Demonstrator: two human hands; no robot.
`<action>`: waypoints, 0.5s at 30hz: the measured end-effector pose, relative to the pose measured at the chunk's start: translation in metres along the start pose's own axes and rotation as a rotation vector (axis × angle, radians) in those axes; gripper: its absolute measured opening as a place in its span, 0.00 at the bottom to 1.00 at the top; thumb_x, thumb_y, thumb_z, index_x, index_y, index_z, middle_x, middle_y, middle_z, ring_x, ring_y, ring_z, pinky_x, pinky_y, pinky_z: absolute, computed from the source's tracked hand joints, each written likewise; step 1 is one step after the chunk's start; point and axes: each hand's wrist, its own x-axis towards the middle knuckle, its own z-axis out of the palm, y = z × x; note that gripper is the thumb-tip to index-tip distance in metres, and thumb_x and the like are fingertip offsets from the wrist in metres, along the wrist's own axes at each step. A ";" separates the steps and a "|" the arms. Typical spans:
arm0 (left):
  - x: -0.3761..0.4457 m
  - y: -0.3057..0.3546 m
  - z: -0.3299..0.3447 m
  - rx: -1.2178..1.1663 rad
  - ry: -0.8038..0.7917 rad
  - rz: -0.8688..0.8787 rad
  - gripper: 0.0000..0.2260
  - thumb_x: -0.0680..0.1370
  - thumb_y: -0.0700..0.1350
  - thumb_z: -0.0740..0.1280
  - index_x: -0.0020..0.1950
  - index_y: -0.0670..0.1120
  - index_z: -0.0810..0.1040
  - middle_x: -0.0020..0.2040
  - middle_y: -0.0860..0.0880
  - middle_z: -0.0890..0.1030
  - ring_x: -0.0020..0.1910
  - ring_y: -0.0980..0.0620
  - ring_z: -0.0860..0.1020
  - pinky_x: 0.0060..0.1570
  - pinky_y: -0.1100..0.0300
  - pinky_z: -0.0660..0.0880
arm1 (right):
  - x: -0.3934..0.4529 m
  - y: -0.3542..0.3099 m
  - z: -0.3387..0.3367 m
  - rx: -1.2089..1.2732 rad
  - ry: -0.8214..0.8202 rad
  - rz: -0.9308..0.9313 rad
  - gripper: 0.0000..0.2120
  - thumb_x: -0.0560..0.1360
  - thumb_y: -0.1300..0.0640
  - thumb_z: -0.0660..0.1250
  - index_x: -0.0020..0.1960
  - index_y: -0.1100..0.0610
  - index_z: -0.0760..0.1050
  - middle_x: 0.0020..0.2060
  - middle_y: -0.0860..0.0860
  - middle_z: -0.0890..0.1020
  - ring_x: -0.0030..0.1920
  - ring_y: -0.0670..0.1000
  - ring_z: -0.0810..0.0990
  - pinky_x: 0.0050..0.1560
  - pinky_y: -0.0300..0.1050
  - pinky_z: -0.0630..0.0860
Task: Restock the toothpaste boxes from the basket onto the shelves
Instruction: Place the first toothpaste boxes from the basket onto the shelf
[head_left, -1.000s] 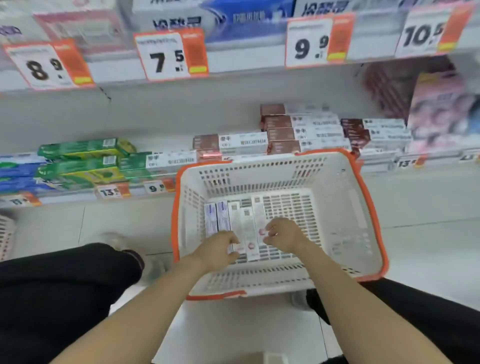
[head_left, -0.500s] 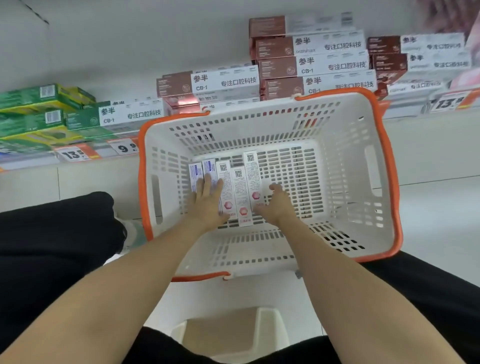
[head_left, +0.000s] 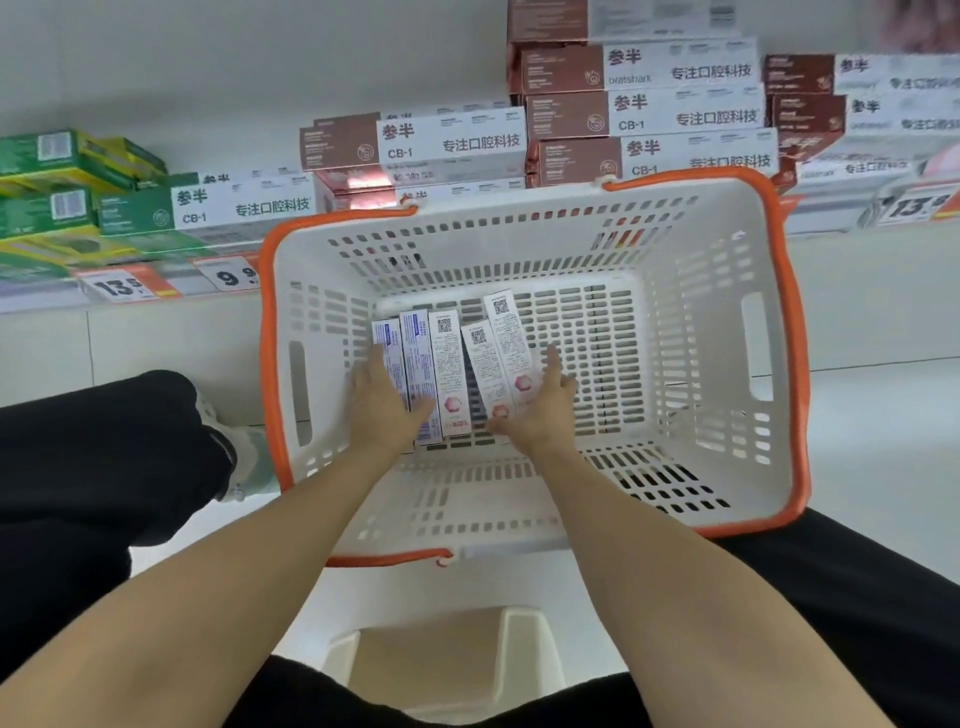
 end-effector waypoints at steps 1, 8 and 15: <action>0.001 0.000 0.000 -0.003 -0.001 -0.025 0.44 0.71 0.54 0.76 0.80 0.46 0.55 0.76 0.42 0.63 0.77 0.41 0.60 0.74 0.43 0.63 | 0.000 -0.001 -0.003 -0.013 0.028 -0.018 0.58 0.65 0.60 0.81 0.81 0.45 0.44 0.75 0.54 0.55 0.69 0.58 0.70 0.56 0.48 0.75; -0.011 -0.011 0.020 -0.229 -0.359 -0.204 0.31 0.69 0.55 0.79 0.69 0.48 0.76 0.63 0.50 0.82 0.61 0.48 0.80 0.63 0.51 0.76 | -0.006 -0.013 0.000 -0.306 0.327 -0.273 0.37 0.68 0.61 0.73 0.73 0.53 0.63 0.68 0.57 0.65 0.69 0.57 0.64 0.71 0.58 0.65; -0.022 -0.013 0.019 -0.300 -0.239 -0.320 0.21 0.70 0.48 0.80 0.61 0.47 0.81 0.55 0.48 0.84 0.52 0.48 0.82 0.54 0.54 0.79 | 0.001 -0.043 0.008 -0.339 -0.120 -0.366 0.19 0.75 0.58 0.70 0.64 0.57 0.72 0.55 0.54 0.78 0.48 0.53 0.79 0.48 0.49 0.79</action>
